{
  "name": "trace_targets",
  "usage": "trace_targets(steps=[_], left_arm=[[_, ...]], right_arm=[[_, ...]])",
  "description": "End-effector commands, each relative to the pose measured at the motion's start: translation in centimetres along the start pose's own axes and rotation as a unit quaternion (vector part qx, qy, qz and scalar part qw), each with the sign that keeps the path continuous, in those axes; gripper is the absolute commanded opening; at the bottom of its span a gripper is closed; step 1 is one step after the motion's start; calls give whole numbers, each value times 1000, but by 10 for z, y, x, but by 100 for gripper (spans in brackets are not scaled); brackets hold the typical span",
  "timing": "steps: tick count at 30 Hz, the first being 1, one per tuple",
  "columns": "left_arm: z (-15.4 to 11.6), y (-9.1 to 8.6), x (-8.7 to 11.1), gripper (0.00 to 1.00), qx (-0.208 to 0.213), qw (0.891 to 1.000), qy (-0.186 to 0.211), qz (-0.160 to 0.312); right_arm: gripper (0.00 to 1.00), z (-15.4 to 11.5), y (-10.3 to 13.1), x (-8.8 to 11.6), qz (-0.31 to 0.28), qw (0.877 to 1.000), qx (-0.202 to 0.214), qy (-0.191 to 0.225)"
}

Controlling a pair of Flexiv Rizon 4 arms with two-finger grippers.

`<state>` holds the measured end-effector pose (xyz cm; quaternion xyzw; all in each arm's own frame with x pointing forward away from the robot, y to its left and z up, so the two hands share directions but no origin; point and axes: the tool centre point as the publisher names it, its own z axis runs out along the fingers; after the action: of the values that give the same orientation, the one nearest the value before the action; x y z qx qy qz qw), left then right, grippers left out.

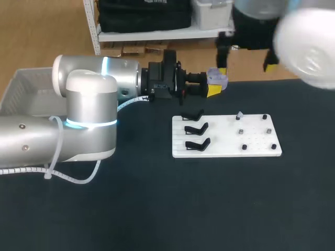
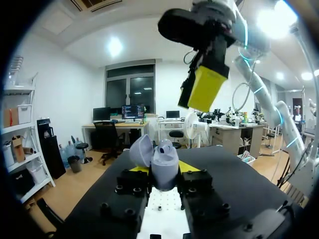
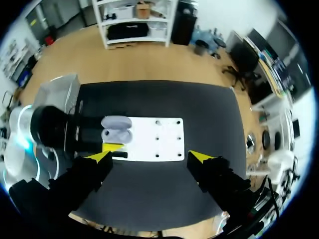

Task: Pick up each earbud case from the left stands, insert the matching earbuds, close the lid, and place the case in the box.

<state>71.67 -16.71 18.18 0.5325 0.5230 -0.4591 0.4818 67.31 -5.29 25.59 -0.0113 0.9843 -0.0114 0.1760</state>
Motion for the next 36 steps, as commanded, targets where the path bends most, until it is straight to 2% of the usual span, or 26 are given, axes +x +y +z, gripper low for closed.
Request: trace_targets(steps=[1,4,7,11,13,17,23,31,36], left_arm=[[0,-1,2,0,-3,1000,-4,2],[0,-1,2,0,-3,1000,-4,2],[0,-1,2,0,-3,1000,-4,2],[0,-1,2,0,-3,1000,-4,2],[0,-1,2,0,-3,1000,-4,2],[0,-1,2,0,-3,1000,-4,2],[0,-1,2,0,-3,1000,-4,2],[0,-1,2,0,-3,1000,-4,2],[0,-1,2,0,-3,1000,-4,2]], right_arm=[[100,6,-32,13,-10,984,-135,-118],[100,14,-38,15,-18,980,-148,-135],[100,28,-42,16,-14,981,-141,-133],[100,60,-46,19,24,988,-120,-98],[100,77,-48,22,52,987,-123,-84],[100,106,-50,26,100,988,-103,-56],[100,141,-46,27,116,990,-80,-30],[100,181,-34,21,148,986,-82,0],[100,197,-28,12,173,982,-80,8]])
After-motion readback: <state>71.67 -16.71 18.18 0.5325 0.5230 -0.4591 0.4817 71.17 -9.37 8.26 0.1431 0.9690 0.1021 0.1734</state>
